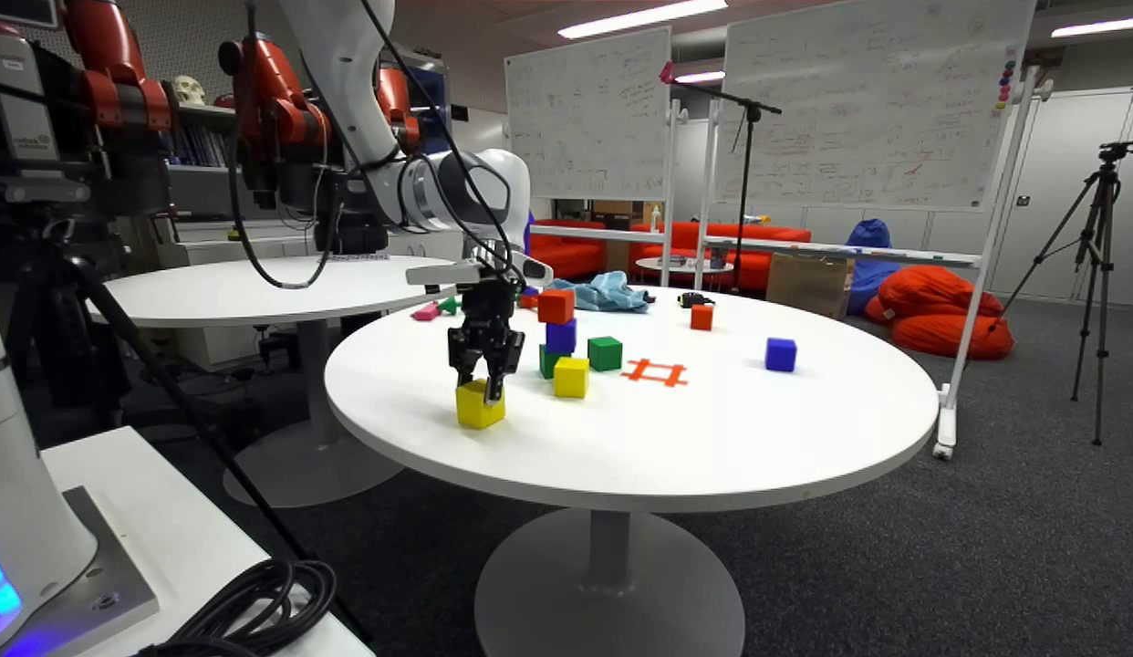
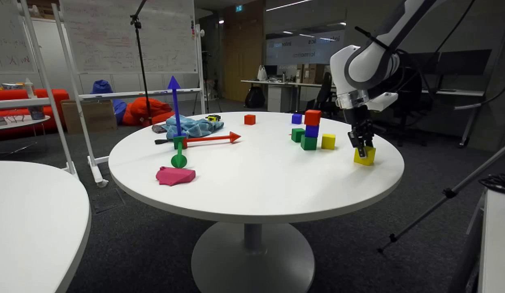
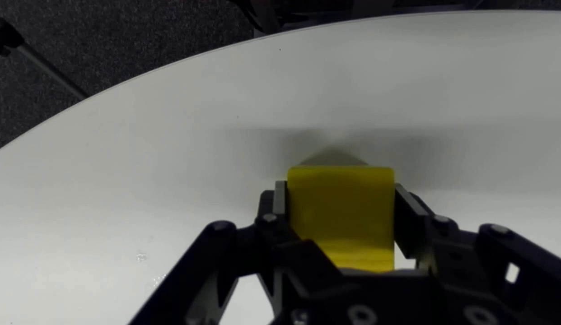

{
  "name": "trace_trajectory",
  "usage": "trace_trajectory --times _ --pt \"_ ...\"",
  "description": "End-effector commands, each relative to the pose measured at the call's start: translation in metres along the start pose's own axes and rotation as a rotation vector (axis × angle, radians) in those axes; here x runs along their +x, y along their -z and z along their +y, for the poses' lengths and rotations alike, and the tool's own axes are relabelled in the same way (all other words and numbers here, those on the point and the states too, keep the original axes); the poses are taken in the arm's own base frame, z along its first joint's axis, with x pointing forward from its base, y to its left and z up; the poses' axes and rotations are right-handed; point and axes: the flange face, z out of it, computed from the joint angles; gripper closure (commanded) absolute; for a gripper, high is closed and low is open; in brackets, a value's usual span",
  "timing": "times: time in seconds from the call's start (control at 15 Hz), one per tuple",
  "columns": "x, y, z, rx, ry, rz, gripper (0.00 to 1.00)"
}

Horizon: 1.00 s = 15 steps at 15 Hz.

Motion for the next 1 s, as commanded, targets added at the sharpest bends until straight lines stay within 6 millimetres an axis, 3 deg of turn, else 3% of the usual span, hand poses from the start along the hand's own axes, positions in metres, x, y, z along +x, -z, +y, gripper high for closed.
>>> trace_trajectory --times 0.0,0.93 --pt "0.003 0.002 -0.003 -0.012 0.019 0.023 0.69" --pt "-0.029 0.019 0.03 -0.005 -0.07 0.056 0.69"
